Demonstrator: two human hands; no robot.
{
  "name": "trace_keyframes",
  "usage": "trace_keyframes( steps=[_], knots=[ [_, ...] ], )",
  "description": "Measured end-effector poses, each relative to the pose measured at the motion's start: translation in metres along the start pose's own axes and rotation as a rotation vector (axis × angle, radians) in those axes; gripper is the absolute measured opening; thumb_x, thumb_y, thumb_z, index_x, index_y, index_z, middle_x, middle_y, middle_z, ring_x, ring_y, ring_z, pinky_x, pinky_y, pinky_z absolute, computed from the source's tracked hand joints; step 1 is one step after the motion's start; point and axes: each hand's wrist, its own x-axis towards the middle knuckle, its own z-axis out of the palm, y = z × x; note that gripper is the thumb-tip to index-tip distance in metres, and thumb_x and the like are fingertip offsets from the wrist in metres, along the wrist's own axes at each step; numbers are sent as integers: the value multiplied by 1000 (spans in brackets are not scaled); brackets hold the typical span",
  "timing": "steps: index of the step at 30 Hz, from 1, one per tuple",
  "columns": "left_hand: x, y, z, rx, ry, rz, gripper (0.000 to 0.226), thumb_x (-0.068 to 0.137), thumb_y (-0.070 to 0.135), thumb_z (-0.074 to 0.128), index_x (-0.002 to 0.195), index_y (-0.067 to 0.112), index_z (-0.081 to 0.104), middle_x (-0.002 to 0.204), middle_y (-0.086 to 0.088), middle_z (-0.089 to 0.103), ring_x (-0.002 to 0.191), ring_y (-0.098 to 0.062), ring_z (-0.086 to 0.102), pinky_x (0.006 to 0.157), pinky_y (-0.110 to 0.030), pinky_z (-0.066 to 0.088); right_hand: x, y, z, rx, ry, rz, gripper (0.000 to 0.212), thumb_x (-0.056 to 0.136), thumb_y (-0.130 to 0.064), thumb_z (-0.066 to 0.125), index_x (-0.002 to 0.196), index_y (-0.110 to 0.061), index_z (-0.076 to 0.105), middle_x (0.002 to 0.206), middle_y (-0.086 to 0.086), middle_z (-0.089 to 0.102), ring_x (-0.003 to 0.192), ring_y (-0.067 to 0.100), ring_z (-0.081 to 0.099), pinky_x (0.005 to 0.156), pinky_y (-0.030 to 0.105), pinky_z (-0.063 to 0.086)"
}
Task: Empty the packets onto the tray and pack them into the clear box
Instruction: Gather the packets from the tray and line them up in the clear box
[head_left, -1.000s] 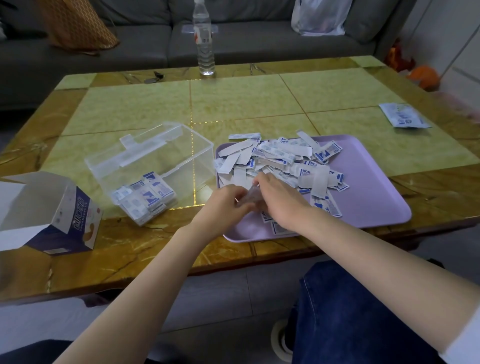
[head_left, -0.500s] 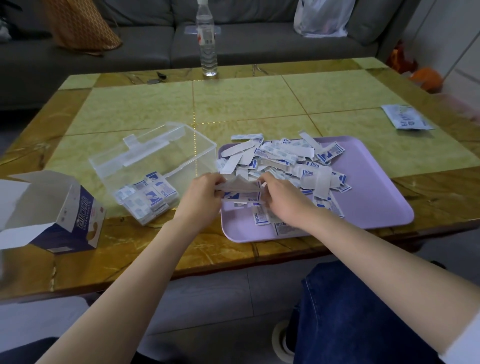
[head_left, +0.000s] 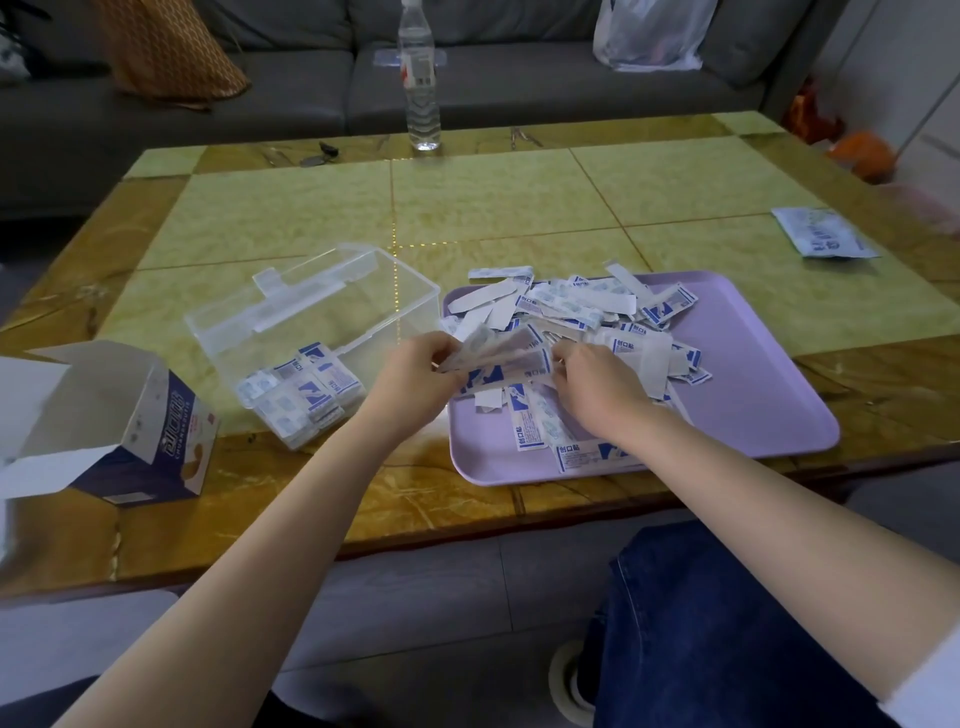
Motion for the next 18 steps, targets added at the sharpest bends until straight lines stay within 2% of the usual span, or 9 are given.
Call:
trace_keyframes(
  steps=[2, 3, 6, 8, 10, 12, 14, 16, 18],
  knots=[
    [1, 0, 5, 31, -37, 9, 19, 82, 1, 58, 100, 5, 64, 89, -11, 63, 81, -26, 58, 68, -33, 48, -4, -5, -1, 75, -56, -45, 25, 88, -2, 55, 69, -16, 47, 74, 1, 54, 70, 20, 56, 57, 27, 38],
    [2, -1, 7, 35, -41, 4, 24, 82, 2, 60, 106, 6, 63, 90, -11, 62, 81, -25, 58, 69, -33, 49, -4, -6, -1, 117, -78, -77, 21, 86, 0, 56, 70, -13, 52, 73, 2, 56, 68, 19, 57, 54, 26, 40],
    [4, -6, 14, 59, -88, -22, 52, 82, 5, 64, 131, 13, 49, 92, -8, 58, 79, -21, 56, 66, -29, 47, -5, -6, 1, 299, -90, -119, 15, 84, 2, 54, 85, -5, 67, 79, 6, 69, 70, 23, 68, 63, 37, 56],
    [4, -9, 17, 76, -101, -38, 63, 82, 6, 64, 139, 16, 40, 93, -7, 57, 81, -20, 54, 67, -25, 42, -5, -3, 2, 338, -106, -130, 16, 85, 1, 56, 87, -8, 68, 80, 7, 71, 70, 24, 69, 65, 41, 56],
    [5, -12, 19, 141, -86, -24, 52, 83, 6, 62, 133, 15, 48, 92, -6, 58, 78, -19, 52, 65, -22, 38, -5, 0, 2, 276, -135, -172, 15, 86, -1, 56, 88, -10, 68, 84, 8, 70, 74, 25, 66, 66, 37, 53],
    [6, -11, 20, 259, -57, 17, 21, 85, 6, 58, 105, 6, 63, 88, -10, 61, 74, -23, 49, 59, -22, 34, -4, 4, 1, 197, -137, -206, 19, 87, 1, 53, 97, -9, 67, 91, 10, 69, 80, 25, 64, 71, 36, 51],
    [6, -9, 22, 318, -32, 30, 10, 87, 8, 54, 85, 0, 59, 83, -12, 52, 73, -25, 44, 55, -23, 30, -5, 5, 2, 120, -93, -193, 29, 87, 3, 51, 112, -10, 57, 103, 8, 64, 90, 26, 62, 77, 39, 51],
    [4, -7, 27, 310, -14, 36, 11, 89, 10, 51, 85, 0, 56, 89, -9, 42, 76, -27, 44, 65, -30, 38, -9, 1, 4, 61, -17, -192, 49, 86, 3, 53, 131, -11, 39, 120, 8, 54, 99, 24, 58, 82, 36, 49],
    [1, -7, 33, 350, 4, 81, 11, 91, 12, 49, 89, 3, 55, 98, -11, 42, 87, -31, 47, 77, -40, 43, -16, -6, 6, 13, 64, -274, 67, 83, 4, 56, 141, -7, 25, 136, 11, 39, 118, 26, 47, 96, 33, 42]
  ],
)
